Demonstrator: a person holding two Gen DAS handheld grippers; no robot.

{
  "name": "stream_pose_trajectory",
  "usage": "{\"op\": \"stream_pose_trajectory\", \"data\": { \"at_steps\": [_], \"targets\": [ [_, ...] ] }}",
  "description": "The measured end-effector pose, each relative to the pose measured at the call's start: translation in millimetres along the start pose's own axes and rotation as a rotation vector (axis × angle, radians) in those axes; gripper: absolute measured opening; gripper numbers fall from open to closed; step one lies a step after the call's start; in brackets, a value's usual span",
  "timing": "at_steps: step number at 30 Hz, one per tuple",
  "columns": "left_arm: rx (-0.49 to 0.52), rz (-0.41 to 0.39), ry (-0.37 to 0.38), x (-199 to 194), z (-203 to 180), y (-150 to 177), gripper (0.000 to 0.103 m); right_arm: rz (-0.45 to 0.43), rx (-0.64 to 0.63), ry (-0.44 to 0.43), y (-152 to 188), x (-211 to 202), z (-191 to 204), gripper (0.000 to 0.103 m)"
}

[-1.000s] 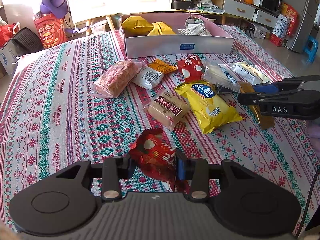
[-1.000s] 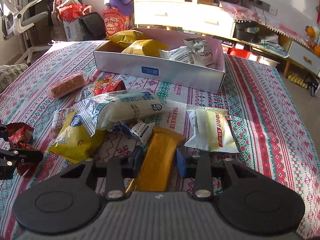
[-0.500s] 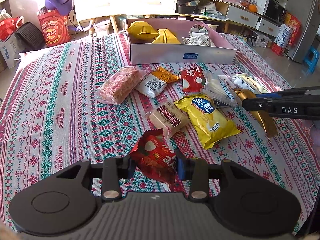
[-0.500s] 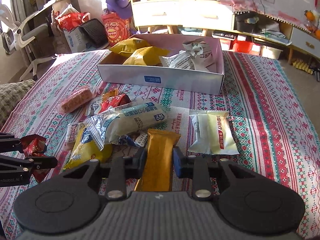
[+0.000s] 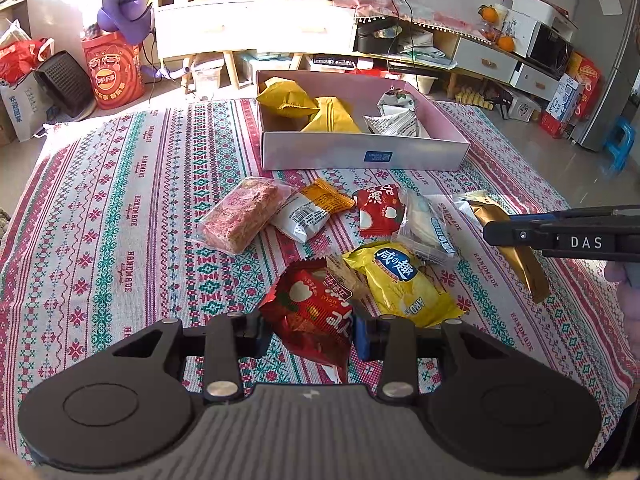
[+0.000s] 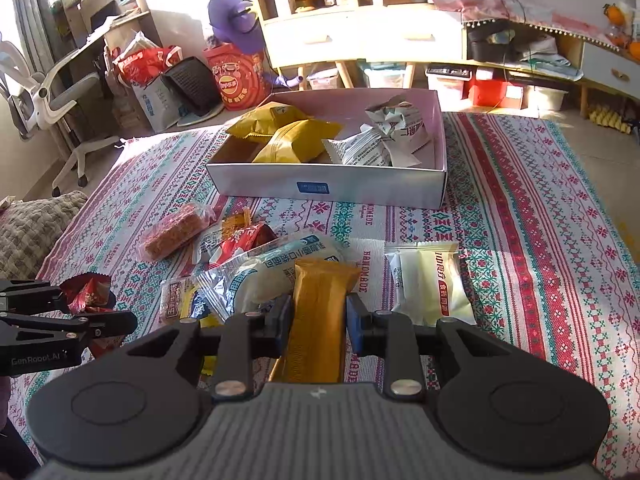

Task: Organize snacks
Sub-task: 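Carry the red chip bag and golden bar toward the pink box with both grippers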

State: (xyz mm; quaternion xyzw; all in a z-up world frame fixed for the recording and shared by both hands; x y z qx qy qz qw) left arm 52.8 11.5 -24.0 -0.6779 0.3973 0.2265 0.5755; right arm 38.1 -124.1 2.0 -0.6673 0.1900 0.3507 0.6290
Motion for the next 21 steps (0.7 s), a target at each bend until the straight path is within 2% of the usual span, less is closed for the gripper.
{"op": "stream_pose_trajectory", "data": {
  "at_steps": [13, 21],
  "targets": [
    [-0.018, -0.075, 0.048, 5, -31, -42, 0.045, -0.051, 0.089, 0.012, -38, -2, -11, 0.026],
    [-0.062, -0.109, 0.059, 20, -42, -70, 0.045, -0.078, 0.153, 0.057, -58, 9, -24, 0.026]
  ]
}}
Point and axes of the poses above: each gripper's, at about its wrist camera, not at the fingertips, and x roughly the way its jaws point, z to its left, y to its underside, the point moved 2 cm from there along x, roughly the way its jaws point, and after that the axes turned 13 degrees about -x, right-handed, at the moved point
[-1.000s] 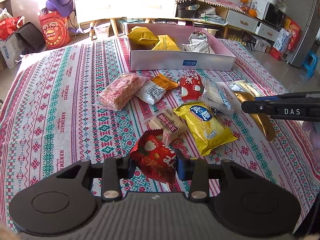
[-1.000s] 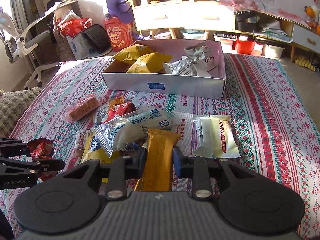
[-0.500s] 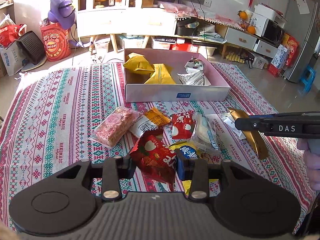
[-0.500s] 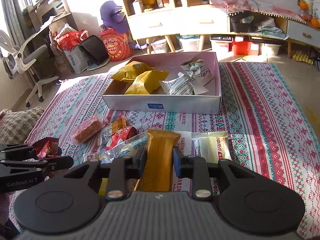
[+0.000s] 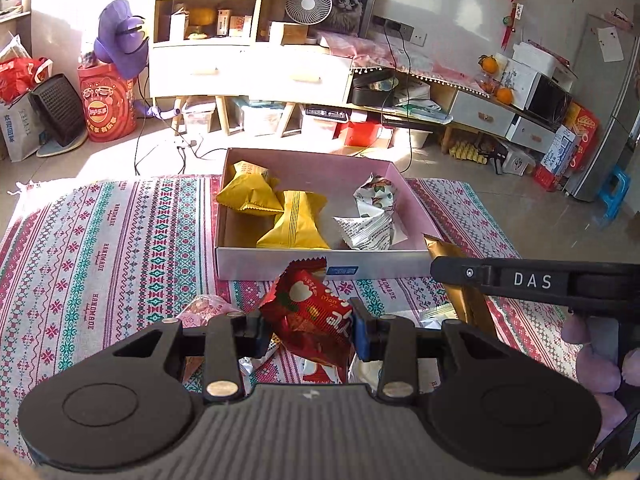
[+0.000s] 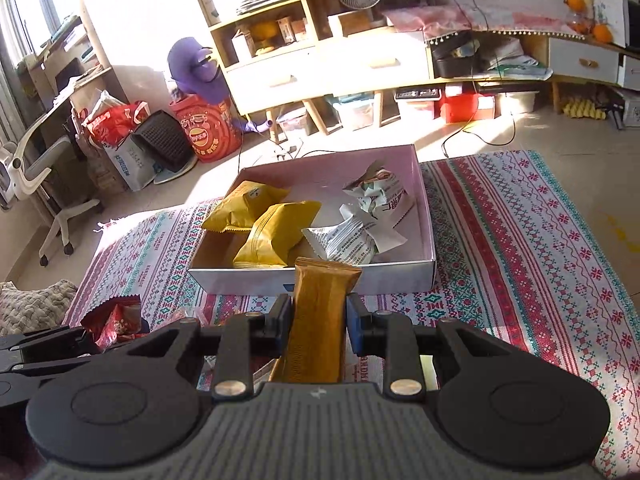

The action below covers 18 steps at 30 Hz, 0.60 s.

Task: Organize snacks
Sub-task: 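Carry the red chip bag and golden bar toward the pink box with both grippers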

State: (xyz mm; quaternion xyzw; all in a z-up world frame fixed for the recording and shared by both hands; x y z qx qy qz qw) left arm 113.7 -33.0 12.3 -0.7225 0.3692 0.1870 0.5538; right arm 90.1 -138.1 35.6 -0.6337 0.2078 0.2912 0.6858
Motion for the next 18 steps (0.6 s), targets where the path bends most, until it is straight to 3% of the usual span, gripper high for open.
{"op": "stream_pose_trajectory", "data": {
  "at_steps": [8, 14, 18],
  "targets": [
    [-0.068, -0.015, -0.021, 31, 1, -22, 0.045, -0.037, 0.034, 0.041, -20, 19, -9, 0.026],
    [-0.15, 0.025, -0.006, 56, 4, -34, 0.045, -0.039, 0.069, 0.036, -31, 43, -25, 0.026],
    [-0.12, 0.017, -0.008, 71, -3, -47, 0.045, -0.012, 0.111, 0.056, -34, 62, -40, 0.026]
  ]
}}
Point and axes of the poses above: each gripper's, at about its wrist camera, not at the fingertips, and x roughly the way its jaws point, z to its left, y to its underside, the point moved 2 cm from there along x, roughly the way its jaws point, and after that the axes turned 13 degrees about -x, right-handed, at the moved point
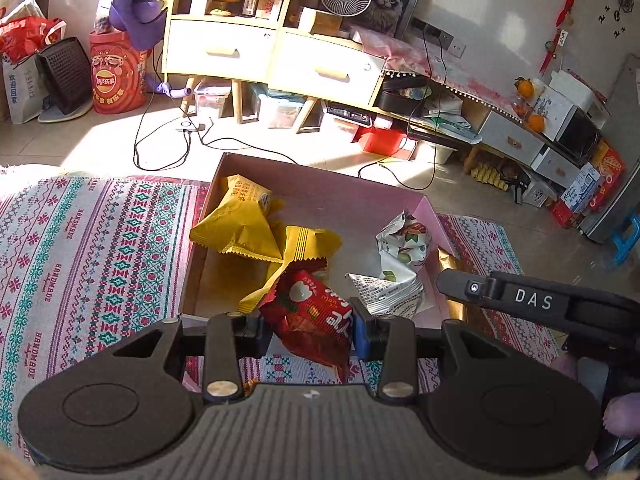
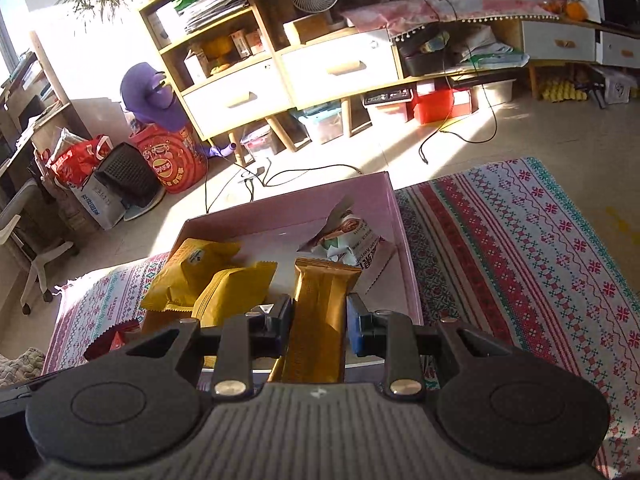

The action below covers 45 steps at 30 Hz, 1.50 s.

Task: Organize snacks
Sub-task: 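Carry the red chip bag and golden bar toward the pink box with both grippers, then lower both snacks into the box and open both grippers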

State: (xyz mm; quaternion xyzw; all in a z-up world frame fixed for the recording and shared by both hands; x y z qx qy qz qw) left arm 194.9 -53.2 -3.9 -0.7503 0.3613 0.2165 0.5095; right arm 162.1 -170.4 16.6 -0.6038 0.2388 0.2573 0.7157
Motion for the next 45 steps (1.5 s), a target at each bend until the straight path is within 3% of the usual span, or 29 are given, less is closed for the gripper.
{"op": "stream_pose_trajectory", "data": {
  "at_steps": [10, 22, 28, 33, 45],
  "targets": [
    [0.083, -0.02, 0.005, 49, -28, -25, 0.045, 0.016, -0.001, -0.015, -7, 25, -19, 0.026],
    [0.118, 0.022, 0.02, 83, -45, -31, 0.048, 0.02, -0.013, -0.015, -10, 31, -25, 0.03],
    [0.071, 0.001, 0.013, 66, -36, -29, 0.065, 0.019, 0.008, -0.021, -12, 25, -29, 0.041],
    [0.074, -0.008, -0.014, 44, -29, -24, 0.079, 0.004, 0.012, -0.013, -13, 13, -30, 0.056],
    [0.111, -0.024, -0.009, -4, -16, -8, 0.087, -0.014, -0.086, -0.022, -4, -28, -14, 0.073]
  ]
}}
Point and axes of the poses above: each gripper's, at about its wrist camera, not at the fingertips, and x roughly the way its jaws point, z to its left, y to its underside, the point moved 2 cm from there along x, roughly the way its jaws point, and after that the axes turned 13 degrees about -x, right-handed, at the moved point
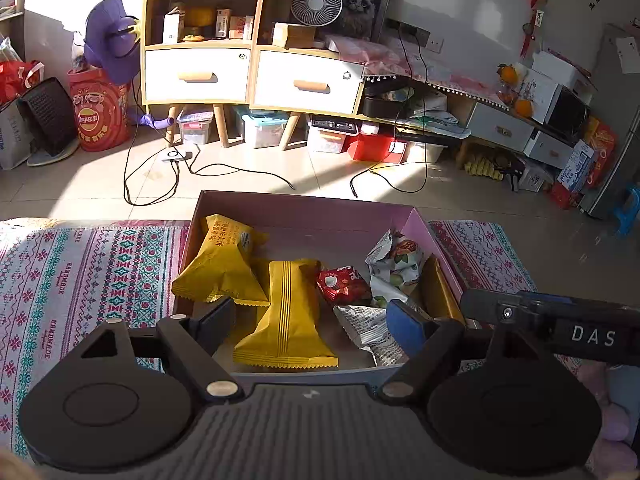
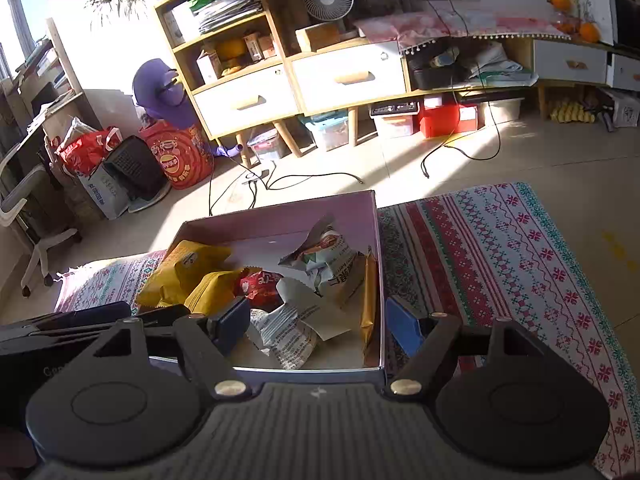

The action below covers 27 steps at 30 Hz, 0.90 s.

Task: Organize snacks
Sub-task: 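Lower both snacks into the box and open both grippers, then withdraw both grippers from the box back to the snack pile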

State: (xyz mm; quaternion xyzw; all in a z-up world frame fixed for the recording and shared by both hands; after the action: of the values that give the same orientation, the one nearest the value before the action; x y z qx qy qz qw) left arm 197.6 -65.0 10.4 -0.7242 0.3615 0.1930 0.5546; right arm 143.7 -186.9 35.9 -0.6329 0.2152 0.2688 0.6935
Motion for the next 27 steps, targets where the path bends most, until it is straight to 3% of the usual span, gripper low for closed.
{"op": "stream_pose_trajectory", "data": {
  "at_steps": [16, 27],
  "targets": [
    [0.041, 0.019, -0.028, -52, 25, 31, 0.096, 0.021, -0.045, -0.008, 27, -43, 16, 0.091],
    [0.042, 0.071, -0.023, -67, 45, 65, 0.1, 0.048, -0.088, -0.002, 57, -51, 20, 0.096]
  ]
}}
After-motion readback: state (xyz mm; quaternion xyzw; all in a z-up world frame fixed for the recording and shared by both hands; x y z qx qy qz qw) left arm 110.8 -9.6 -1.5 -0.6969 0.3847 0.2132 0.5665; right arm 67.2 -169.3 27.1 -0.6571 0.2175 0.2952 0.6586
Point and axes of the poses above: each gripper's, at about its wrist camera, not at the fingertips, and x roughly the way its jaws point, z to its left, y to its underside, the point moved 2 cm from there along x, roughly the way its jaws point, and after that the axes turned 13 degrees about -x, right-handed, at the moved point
